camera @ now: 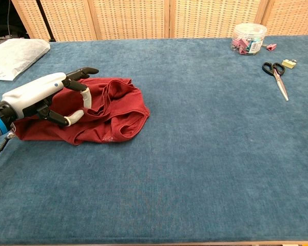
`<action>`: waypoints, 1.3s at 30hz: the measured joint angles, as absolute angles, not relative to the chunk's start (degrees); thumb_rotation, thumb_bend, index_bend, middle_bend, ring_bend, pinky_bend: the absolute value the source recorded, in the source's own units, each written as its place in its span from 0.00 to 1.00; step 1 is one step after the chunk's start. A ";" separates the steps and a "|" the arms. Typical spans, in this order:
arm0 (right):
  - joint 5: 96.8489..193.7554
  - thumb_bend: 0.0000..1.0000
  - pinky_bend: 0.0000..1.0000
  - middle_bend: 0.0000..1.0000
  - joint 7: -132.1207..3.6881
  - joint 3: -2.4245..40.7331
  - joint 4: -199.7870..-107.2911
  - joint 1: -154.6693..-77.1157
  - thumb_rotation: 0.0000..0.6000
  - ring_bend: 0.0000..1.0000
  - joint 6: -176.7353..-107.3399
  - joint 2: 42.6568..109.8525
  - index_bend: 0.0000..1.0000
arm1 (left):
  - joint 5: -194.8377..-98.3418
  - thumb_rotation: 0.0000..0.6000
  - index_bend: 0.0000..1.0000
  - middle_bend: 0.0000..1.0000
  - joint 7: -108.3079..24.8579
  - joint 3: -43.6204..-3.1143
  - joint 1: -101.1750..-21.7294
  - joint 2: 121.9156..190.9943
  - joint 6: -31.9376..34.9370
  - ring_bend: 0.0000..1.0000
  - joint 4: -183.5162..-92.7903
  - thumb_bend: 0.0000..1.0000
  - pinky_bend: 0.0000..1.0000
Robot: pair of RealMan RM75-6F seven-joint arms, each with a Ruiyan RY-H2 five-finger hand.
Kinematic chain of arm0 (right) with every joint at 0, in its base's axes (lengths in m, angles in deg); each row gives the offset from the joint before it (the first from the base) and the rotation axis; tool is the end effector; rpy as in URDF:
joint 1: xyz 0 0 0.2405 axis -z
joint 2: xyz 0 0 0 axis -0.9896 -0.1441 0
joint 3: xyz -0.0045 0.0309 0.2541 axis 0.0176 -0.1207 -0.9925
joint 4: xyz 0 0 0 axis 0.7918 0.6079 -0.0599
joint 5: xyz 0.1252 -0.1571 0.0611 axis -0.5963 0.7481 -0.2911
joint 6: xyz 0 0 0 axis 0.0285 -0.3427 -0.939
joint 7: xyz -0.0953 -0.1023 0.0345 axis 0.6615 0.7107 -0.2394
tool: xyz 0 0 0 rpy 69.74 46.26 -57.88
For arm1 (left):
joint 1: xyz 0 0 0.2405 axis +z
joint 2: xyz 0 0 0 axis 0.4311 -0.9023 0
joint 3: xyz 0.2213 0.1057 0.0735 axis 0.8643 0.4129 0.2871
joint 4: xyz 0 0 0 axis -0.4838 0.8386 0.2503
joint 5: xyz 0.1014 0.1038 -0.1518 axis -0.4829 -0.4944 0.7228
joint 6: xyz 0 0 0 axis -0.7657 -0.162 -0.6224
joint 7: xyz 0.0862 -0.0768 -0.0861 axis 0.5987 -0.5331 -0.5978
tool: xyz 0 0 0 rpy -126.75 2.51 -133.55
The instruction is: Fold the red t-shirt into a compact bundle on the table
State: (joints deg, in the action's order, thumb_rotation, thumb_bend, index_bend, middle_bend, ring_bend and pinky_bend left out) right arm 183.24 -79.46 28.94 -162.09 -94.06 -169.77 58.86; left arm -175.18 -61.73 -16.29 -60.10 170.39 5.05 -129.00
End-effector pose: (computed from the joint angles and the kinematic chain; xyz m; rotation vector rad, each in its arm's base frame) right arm -0.2790 -0.2077 0.1565 1.6132 -0.8097 1.2834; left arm -0.2043 0.3083 -0.0373 -1.8484 -1.1186 -1.2866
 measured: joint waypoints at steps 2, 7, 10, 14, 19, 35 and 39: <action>183.28 0.03 0.00 0.00 -79.42 28.96 -162.10 -94.06 1.00 0.00 -169.76 58.87 0.00 | -175.08 1.00 0.71 0.00 -61.97 -16.74 -60.04 170.13 5.52 0.00 -130.64 0.54 0.00; 183.34 0.03 0.00 0.00 -79.33 28.98 -162.15 -94.04 1.00 0.00 -169.78 58.87 0.00 | -174.22 1.00 0.71 0.00 -61.00 -17.74 -60.06 169.60 5.52 0.00 -134.92 0.55 0.00; 183.45 0.03 0.00 0.00 -79.28 29.04 -162.15 -94.05 1.00 0.00 -169.75 58.87 0.00 | -173.10 1.00 0.71 0.00 -58.78 -18.36 -60.09 169.57 4.94 0.00 -137.04 0.56 0.00; 183.46 0.03 0.00 0.00 -79.38 29.04 -162.20 -94.03 1.00 0.00 -169.81 58.78 0.00 | -171.09 1.00 0.71 0.00 -55.13 -19.21 -60.24 170.04 3.42 0.00 -139.17 0.56 0.00; 183.28 0.03 0.00 0.00 -79.72 28.95 -162.17 -93.99 1.00 0.00 -169.90 58.66 0.00 | -170.27 1.00 0.71 0.00 -53.04 -19.79 -60.53 171.07 2.60 0.00 -140.21 0.56 0.00; 183.11 0.03 0.00 0.00 -80.38 28.89 -162.30 -93.96 1.00 0.00 -169.88 58.25 0.00 | -170.07 1.00 0.71 0.00 -50.24 -19.40 -61.35 174.88 0.70 0.00 -138.68 0.54 0.00; 183.15 0.03 0.00 0.00 -80.44 28.92 -162.39 -93.91 1.00 0.00 -169.95 58.14 0.00 | -170.09 1.00 0.54 0.00 -50.56 -18.98 -61.27 175.10 0.16 0.00 -138.55 0.45 0.00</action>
State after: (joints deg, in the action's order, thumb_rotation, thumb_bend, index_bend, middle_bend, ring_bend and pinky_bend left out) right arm 183.15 -80.44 28.92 -162.39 -93.91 -169.95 58.14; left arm -170.09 -50.56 -18.98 -61.27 175.10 0.16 -138.55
